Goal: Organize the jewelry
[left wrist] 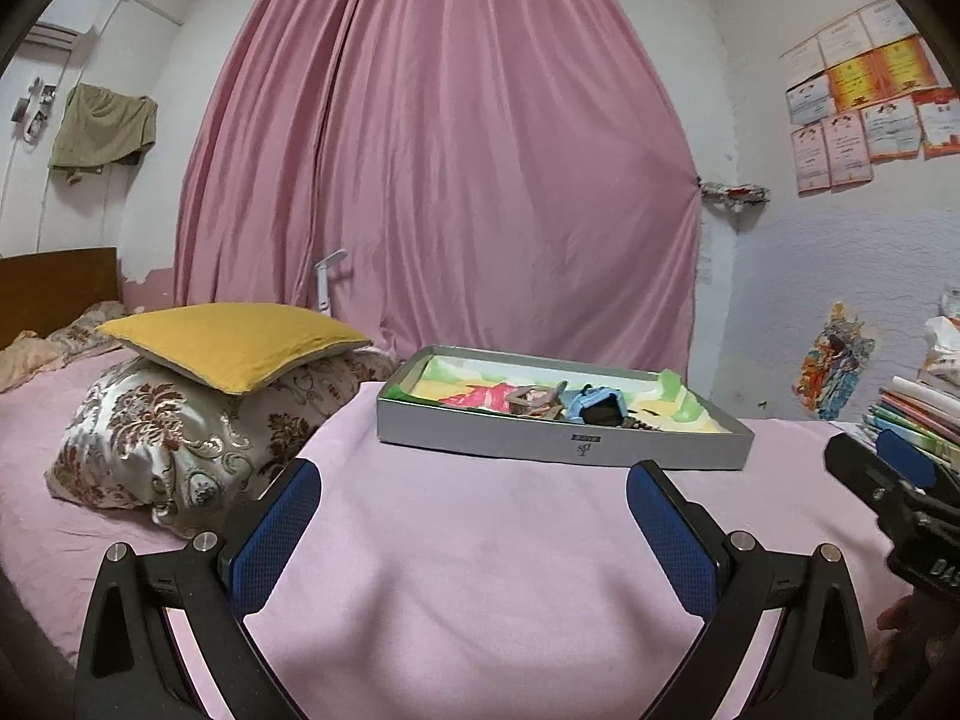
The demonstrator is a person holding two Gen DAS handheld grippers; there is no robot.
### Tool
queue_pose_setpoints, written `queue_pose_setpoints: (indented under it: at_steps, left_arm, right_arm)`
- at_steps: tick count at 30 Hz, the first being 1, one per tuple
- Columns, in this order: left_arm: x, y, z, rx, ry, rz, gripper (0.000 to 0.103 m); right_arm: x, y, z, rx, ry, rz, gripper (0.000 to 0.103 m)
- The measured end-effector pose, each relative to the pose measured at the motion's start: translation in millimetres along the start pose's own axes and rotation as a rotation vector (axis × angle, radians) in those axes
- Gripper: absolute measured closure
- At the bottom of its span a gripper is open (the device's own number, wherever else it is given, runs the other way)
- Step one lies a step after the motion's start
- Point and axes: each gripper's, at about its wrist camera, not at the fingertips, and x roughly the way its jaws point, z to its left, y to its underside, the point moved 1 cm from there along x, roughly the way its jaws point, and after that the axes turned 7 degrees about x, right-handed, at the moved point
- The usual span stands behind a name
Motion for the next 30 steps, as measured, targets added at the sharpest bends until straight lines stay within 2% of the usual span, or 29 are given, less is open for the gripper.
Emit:
queue_pose_setpoints:
  at_steps: [5, 13, 19, 30]
  left_arm:
    - [1, 9, 3, -0.012, 0.051, -0.013, 0.001]
    - [12, 15, 4, -0.011, 0.068, 0.03, 0.001]
    - [15, 16, 7, -0.033, 0.074, 0.049, 0.001]
    - [17, 15, 4, -0.014, 0.062, 0.077, 0.001]
  right_arm:
    - [0, 5, 1, -0.019, 0.02, -0.014, 0.002]
    - [7, 4, -2, -0.027, 0.039, 0.012, 0.002]
    - [13, 3, -3, -0.024, 0.044, 0.042, 0.002]
    - [14, 6, -3, -0.005, 0.03, 0.051, 0.002]
